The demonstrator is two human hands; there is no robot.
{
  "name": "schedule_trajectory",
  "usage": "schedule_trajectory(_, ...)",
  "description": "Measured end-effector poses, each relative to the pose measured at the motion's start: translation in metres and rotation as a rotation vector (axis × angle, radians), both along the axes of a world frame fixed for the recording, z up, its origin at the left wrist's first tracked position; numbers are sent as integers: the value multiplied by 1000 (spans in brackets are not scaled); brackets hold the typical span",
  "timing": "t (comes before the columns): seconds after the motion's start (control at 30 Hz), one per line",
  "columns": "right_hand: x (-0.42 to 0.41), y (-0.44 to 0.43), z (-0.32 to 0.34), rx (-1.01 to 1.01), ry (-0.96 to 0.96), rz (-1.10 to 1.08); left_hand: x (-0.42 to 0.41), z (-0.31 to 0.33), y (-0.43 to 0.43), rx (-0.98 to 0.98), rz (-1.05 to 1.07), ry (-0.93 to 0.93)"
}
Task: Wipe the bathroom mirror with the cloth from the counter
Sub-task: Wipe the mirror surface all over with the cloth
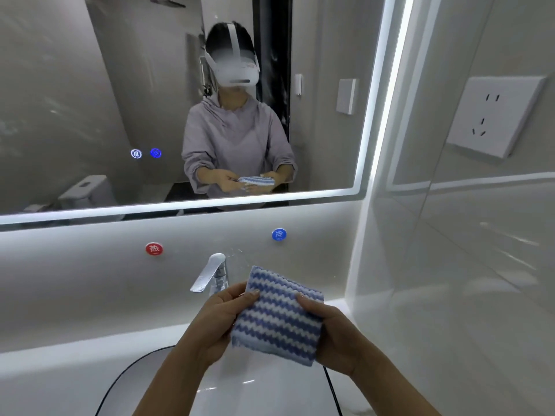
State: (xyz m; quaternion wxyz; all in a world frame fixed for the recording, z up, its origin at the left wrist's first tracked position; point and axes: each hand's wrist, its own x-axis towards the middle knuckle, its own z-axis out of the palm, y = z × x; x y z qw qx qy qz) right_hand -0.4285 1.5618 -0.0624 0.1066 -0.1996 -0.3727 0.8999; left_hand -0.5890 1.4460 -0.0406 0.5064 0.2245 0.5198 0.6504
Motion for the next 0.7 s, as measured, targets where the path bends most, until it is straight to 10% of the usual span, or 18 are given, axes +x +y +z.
schedule_trajectory(0.7,2,-17,44,-216,95,-25,-11,31,-32,-47,255,162)
